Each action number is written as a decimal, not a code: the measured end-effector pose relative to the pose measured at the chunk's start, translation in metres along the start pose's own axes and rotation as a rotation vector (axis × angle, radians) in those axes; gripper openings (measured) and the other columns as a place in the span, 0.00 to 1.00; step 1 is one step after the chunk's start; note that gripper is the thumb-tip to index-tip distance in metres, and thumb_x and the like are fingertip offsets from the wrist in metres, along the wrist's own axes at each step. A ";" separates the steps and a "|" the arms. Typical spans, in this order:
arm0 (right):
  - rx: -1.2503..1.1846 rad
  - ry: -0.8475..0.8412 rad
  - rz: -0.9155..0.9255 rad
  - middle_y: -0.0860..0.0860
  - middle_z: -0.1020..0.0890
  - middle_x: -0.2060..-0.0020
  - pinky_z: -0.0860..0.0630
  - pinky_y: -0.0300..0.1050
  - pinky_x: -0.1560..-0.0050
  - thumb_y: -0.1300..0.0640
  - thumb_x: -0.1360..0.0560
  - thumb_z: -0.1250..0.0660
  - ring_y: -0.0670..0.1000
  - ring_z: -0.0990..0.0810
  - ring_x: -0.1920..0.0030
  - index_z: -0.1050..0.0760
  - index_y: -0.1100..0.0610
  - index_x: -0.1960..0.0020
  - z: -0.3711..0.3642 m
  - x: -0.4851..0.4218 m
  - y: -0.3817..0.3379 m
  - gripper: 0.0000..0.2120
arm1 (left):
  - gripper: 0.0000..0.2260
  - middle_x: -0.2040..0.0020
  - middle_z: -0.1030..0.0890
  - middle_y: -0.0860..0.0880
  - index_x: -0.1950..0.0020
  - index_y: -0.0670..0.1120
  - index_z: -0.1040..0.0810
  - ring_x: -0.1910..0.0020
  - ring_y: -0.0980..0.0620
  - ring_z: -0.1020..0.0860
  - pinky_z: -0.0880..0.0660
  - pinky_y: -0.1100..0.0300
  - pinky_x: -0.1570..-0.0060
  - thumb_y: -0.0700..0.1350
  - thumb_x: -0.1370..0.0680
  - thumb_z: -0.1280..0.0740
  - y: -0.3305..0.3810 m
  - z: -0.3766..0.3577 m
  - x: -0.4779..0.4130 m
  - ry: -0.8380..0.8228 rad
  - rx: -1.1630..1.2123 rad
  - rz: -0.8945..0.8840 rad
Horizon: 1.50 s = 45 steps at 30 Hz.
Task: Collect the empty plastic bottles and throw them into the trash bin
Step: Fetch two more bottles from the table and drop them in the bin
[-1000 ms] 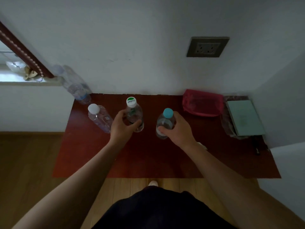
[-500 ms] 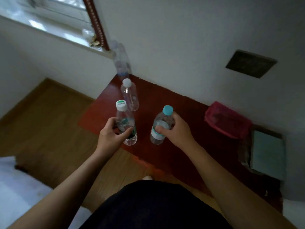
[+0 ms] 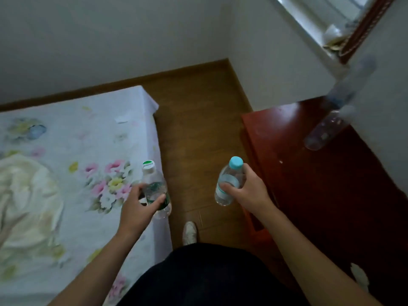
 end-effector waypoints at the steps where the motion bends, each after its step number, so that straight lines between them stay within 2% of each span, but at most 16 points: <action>1: 0.019 -0.032 0.003 0.42 0.18 0.48 0.18 0.45 0.48 0.43 0.34 0.21 0.42 0.18 0.49 0.28 0.42 0.40 -0.015 -0.003 -0.007 0.27 | 0.19 0.49 0.20 0.62 0.43 0.56 0.25 0.47 0.57 0.21 0.24 0.59 0.54 0.55 0.29 0.22 -0.019 0.018 0.008 0.047 0.008 0.053; 4: 0.044 -0.085 -0.012 0.42 0.19 0.47 0.19 0.42 0.51 0.45 0.34 0.21 0.42 0.18 0.48 0.31 0.42 0.39 -0.054 -0.013 -0.021 0.29 | 0.20 0.48 0.20 0.59 0.42 0.57 0.25 0.46 0.52 0.21 0.22 0.50 0.49 0.55 0.30 0.21 -0.068 0.060 0.022 0.152 0.027 0.177; 6: 0.065 -0.115 -0.044 0.42 0.20 0.46 0.18 0.44 0.49 0.46 0.34 0.20 0.43 0.18 0.47 0.32 0.43 0.39 -0.074 -0.020 -0.022 0.29 | 0.22 0.47 0.19 0.57 0.42 0.56 0.25 0.45 0.52 0.21 0.22 0.47 0.47 0.58 0.32 0.22 -0.096 0.079 0.026 0.195 0.052 0.236; 12: 0.205 -0.089 -0.136 0.44 0.19 0.47 0.17 0.48 0.48 0.47 0.33 0.21 0.43 0.18 0.48 0.29 0.48 0.35 -0.097 -0.035 0.000 0.30 | 0.20 0.49 0.20 0.59 0.48 0.57 0.27 0.46 0.52 0.20 0.25 0.53 0.54 0.57 0.32 0.21 -0.151 0.101 0.007 0.207 0.110 0.367; 15: 0.231 -0.068 -0.173 0.43 0.19 0.46 0.17 0.48 0.48 0.49 0.32 0.21 0.44 0.18 0.47 0.29 0.48 0.33 -0.096 -0.045 0.011 0.30 | 0.20 0.49 0.20 0.59 0.47 0.57 0.27 0.47 0.52 0.20 0.26 0.54 0.55 0.57 0.32 0.21 -0.157 0.097 -0.021 0.158 0.103 0.369; 19: 0.252 0.004 -0.231 0.41 0.21 0.47 0.21 0.40 0.54 0.49 0.33 0.21 0.41 0.20 0.50 0.29 0.47 0.32 -0.077 -0.053 0.021 0.32 | 0.24 0.47 0.20 0.55 0.44 0.53 0.25 0.46 0.50 0.20 0.23 0.49 0.50 0.60 0.32 0.22 -0.141 0.088 -0.068 0.102 0.085 0.325; 22: 0.263 0.010 -0.298 0.44 0.20 0.44 0.18 0.50 0.49 0.50 0.32 0.21 0.46 0.19 0.45 0.29 0.48 0.31 -0.063 -0.070 0.030 0.32 | 0.25 0.47 0.19 0.57 0.45 0.57 0.26 0.48 0.54 0.20 0.22 0.48 0.48 0.66 0.36 0.25 -0.123 0.081 -0.110 0.050 0.055 0.297; 24: 0.253 0.015 -0.324 0.44 0.20 0.44 0.18 0.52 0.47 0.49 0.32 0.21 0.47 0.19 0.45 0.29 0.49 0.31 -0.058 -0.090 0.034 0.32 | 0.24 0.47 0.19 0.59 0.45 0.58 0.26 0.49 0.56 0.20 0.23 0.51 0.52 0.66 0.35 0.24 -0.113 0.078 -0.145 0.027 0.032 0.287; 28: 0.251 0.012 -0.324 0.42 0.18 0.46 0.18 0.48 0.48 0.47 0.32 0.21 0.44 0.19 0.46 0.28 0.49 0.32 -0.052 -0.159 0.028 0.31 | 0.21 0.49 0.19 0.55 0.46 0.55 0.26 0.49 0.53 0.20 0.25 0.55 0.56 0.56 0.32 0.21 -0.099 0.068 -0.217 0.033 0.021 0.313; 31: 0.252 -0.019 -0.303 0.43 0.18 0.44 0.18 0.51 0.47 0.46 0.32 0.22 0.46 0.18 0.44 0.28 0.49 0.31 -0.055 -0.222 0.014 0.32 | 0.22 0.49 0.19 0.53 0.44 0.53 0.27 0.51 0.50 0.20 0.27 0.60 0.66 0.54 0.31 0.21 -0.094 0.066 -0.255 0.060 -0.014 0.376; 35: 0.294 -0.100 -0.224 0.41 0.20 0.47 0.17 0.50 0.48 0.44 0.33 0.23 0.44 0.19 0.46 0.29 0.46 0.32 -0.069 -0.316 -0.028 0.32 | 0.19 0.52 0.20 0.57 0.48 0.55 0.27 0.52 0.52 0.20 0.28 0.58 0.63 0.54 0.31 0.21 -0.091 0.073 -0.295 0.152 0.008 0.452; 39: 0.343 -0.221 -0.122 0.42 0.21 0.44 0.17 0.47 0.48 0.45 0.31 0.23 0.46 0.19 0.45 0.30 0.47 0.33 -0.089 -0.409 -0.089 0.30 | 0.22 0.51 0.20 0.56 0.45 0.52 0.26 0.53 0.55 0.21 0.26 0.55 0.58 0.59 0.31 0.22 -0.098 0.082 -0.324 0.216 0.044 0.557; 45: 0.283 -0.246 0.000 0.44 0.20 0.43 0.17 0.51 0.47 0.46 0.30 0.24 0.47 0.18 0.44 0.31 0.50 0.31 -0.114 -0.531 -0.169 0.32 | 0.20 0.53 0.20 0.57 0.50 0.54 0.27 0.59 0.56 0.21 0.27 0.57 0.63 0.58 0.33 0.21 -0.097 0.099 -0.403 0.334 0.062 0.665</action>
Point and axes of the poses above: each hand's wrist, its own x-axis away from the middle knuckle, its own z-axis out of the back of the hand, y = z × x, the point moved 5 cm from there along -x, towards the middle knuckle
